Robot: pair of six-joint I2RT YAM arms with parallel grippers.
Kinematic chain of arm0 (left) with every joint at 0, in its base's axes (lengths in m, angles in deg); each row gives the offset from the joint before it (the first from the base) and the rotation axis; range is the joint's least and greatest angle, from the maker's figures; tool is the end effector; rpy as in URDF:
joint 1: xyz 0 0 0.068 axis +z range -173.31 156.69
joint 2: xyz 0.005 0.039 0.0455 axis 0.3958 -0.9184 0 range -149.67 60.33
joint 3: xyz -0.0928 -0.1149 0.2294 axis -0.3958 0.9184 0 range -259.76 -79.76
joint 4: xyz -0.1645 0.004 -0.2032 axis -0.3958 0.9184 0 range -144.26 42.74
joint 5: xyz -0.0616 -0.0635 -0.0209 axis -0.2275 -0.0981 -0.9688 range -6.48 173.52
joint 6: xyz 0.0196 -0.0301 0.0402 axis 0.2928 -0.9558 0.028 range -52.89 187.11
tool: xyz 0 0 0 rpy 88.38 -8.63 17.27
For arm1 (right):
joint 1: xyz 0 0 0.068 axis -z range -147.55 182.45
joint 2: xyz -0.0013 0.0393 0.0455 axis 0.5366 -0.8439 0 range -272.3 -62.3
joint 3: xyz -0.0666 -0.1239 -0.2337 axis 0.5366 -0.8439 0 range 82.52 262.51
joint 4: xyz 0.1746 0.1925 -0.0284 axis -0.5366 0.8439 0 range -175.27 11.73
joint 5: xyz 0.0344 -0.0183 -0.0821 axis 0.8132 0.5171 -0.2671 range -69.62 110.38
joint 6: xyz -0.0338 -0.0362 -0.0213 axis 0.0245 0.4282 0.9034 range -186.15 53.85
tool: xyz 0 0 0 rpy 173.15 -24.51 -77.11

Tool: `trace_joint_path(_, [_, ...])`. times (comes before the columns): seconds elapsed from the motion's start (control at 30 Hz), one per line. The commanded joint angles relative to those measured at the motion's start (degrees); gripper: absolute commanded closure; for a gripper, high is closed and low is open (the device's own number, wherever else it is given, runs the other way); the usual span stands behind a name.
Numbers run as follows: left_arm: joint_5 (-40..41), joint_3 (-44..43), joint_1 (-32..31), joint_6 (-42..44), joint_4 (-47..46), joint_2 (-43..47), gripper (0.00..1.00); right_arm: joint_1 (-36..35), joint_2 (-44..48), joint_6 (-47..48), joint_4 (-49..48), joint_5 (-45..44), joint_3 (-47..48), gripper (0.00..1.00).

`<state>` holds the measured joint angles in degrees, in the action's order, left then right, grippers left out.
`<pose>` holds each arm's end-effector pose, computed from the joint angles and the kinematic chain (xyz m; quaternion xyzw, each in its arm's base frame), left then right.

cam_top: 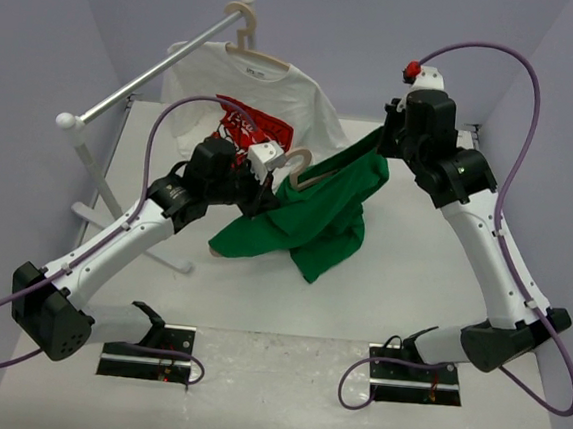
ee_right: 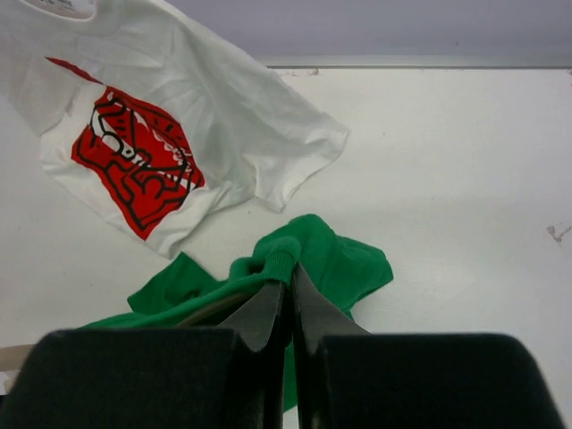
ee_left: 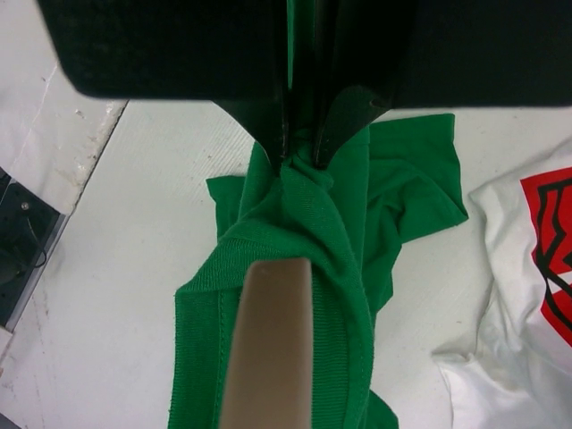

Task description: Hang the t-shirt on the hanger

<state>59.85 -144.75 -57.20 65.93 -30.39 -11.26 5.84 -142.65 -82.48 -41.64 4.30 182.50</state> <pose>0.2235 -0.1674 0.3414 0.3369 0.7865 -0.3161 0.4098 0.2594 0.1188 0.4684 0.0015 0.8339 0.0882 0.5448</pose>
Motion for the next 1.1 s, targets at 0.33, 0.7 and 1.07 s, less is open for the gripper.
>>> trace_joint_path(0.33, [-1.29,-2.59,0.23,-5.9,-8.8,4.18,1.0,-3.86,6.48,-3.97,-10.55,18.66,-8.88,1.0])
trace_joint_path(0.7, [-4.79,0.04,0.19,-8.38,-18.32,4.8,1.0,-6.4,8.82,-10.38,-18.03,30.35,-13.22,1.0])
trace_joint_path(1.07, [-8.96,-4.15,0.14,-5.88,-16.98,1.51,1.0,-5.48,10.84,-9.3,-16.95,31.52,-13.95,0.85])
